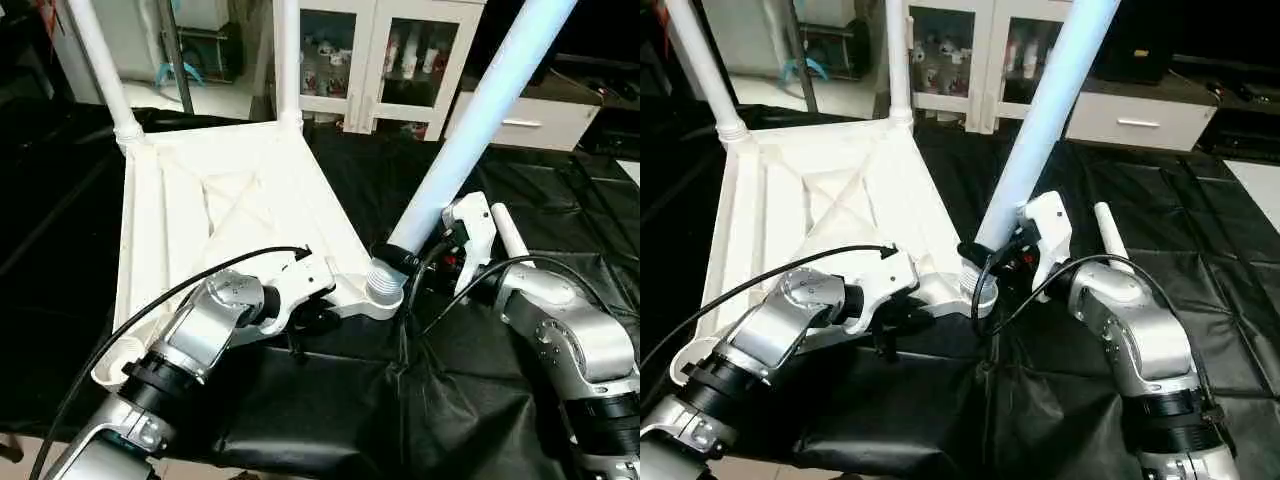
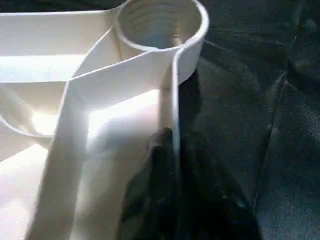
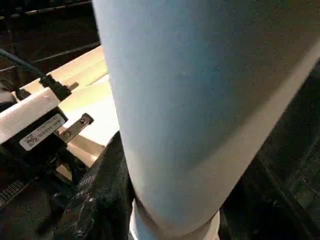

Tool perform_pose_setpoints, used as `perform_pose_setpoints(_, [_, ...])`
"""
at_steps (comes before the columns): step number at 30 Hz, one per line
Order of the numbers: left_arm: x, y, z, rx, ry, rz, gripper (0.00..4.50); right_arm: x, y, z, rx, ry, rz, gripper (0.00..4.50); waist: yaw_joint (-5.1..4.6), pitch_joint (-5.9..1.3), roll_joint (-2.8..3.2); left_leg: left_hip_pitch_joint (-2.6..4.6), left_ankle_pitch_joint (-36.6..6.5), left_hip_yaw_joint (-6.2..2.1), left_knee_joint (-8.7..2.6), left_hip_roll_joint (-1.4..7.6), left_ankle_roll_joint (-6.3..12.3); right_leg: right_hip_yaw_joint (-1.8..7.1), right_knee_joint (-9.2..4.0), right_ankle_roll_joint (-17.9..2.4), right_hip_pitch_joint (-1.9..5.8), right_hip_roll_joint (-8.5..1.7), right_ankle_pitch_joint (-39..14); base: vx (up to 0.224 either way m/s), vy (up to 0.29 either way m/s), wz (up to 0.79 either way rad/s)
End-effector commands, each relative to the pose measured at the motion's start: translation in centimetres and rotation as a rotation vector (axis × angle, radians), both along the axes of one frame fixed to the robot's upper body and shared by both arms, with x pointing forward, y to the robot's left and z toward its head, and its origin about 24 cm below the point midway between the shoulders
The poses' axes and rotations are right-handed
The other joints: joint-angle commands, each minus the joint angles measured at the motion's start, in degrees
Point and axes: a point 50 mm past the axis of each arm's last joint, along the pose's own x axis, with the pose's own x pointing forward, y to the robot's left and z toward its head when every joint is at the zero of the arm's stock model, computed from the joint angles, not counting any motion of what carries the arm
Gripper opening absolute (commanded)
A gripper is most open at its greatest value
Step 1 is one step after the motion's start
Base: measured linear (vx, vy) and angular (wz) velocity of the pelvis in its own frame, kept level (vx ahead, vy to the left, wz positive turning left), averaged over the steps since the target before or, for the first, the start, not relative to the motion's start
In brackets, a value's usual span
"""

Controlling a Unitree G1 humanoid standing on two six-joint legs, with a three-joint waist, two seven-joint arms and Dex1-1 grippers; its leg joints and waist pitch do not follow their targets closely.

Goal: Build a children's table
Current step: Insert table leg to table base

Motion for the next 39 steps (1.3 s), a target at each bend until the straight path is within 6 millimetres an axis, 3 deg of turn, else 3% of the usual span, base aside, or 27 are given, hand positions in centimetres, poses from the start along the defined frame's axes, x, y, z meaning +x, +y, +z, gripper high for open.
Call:
perform_pose_setpoints(1, [-1.2,1.3,-2.6,0.111,0.117,-0.016,0.13,0.4,0.0,0.4,-0.025,-0.013,0.004,1.88,0.1,-3.03,-0.44,0.32,-7.7,-3.36,-4.56,6.32,1.73,4.95,-5.19,-7.06,2.31,-7.8,-17.28,0.0,0.0,0.0])
perform_pose_setpoints(8, [-1.9,1.3,-3.3,0.187,0.143,-0.106,0.05,1.2,-0.1,-0.9,-0.125,0.063,0.024,1.88,-0.16,-2.99,-0.17,0.54,-8.71,-3.28,-4.46,6.4,0.67,5.01,-5.21,-8.2,2.29,-7.79,-17.02,0.0,0.0,0.0])
perform_pose_setpoints(10, [-2.0,0.9,-3.3,0.192,0.134,-0.118,0.0,1.3,0.0,-0.8,-0.101,0.085,0.037,1.87,0.07,-3.04,-0.64,0.62,-8.82,-3.24,-4.51,6.53,0.81,5.04,-5.11,-8.27,2.31,-7.84,-16.68,0.0,0.0,0.0])
perform_pose_setpoints(13, [-2.1,0.8,-3.3,0.198,0.135,-0.128,0.0,1.3,0.0,-0.8,-0.093,0.1,0.05,1.87,0.24,-3.1,-0.58,0.57,-8.33,-3.3,-4.55,6.65,0.76,5.06,-4.98,-8.26,2.34,-7.92,-15.78,0.0,0.0,0.0])
perform_pose_setpoints(14, [-2.1,0.7,-3.4,0.21,0.129,-0.131,0.0,1.2,0.1,-0.8,-0.098,0.105,0.063,1.87,0.19,-3.12,-0.88,0.58,-8.38,-3.25,-4.55,6.66,0.74,5.06,-5.01,-8.24,2.34,-7.92,-15.71,0.0,0.0,0.0])
perform_pose_setpoints(16, [-2.1,0.7,-3.4,0.224,0.124,-0.136,0.0,1.1,0.1,-0.8,-0.102,0.11,0.072,1.87,0.34,-3.1,-0.74,0.65,-8.61,-3.25,-4.55,6.6,0.59,5.06,-5.04,-8.23,2.28,-7.92,-16.06,0.0,0.0,0.0])
perform_pose_setpoints(23, [-1.9,0.6,-3.0,0.227,0.11,-0.143,0.0,0.8,0.5,-1.4,-0.12,0.153,0.114,1.87,0.26,-3.06,-1.23,0.64,-9.38,-3.32,-4.61,6.64,0.32,5.03,-5.3,-7.39,2.25,-7.98,-18.33,0.0,0.0,0.0])
perform_pose_setpoints(32, [-2.2,0.3,-2.8,0.221,0.109,-0.166,0.0,1.5,1.4,-2.0,-0.114,0.17,0.109,1.87,0.11,-3.15,-1.24,0.63,-9.51,-3.37,-4.65,6.63,-0.25,5.04,-5.16,-7.89,2.18,-8.0,-17.21,0.0,0.0,0.0])
perform_pose_setpoints(39, [-2.3,0.3,-2.8,0.221,0.109,-0.169,0.0,1.7,1.5,-2.9,-0.104,0.218,0.118,1.87,-0.16,-2.99,-1.29,0.78,-12.29,-3.53,-4.85,6.67,-1.19,5.05,-5.63,-7.2,2.03,-8.04,-20.27,0.0,0.0,0.0])
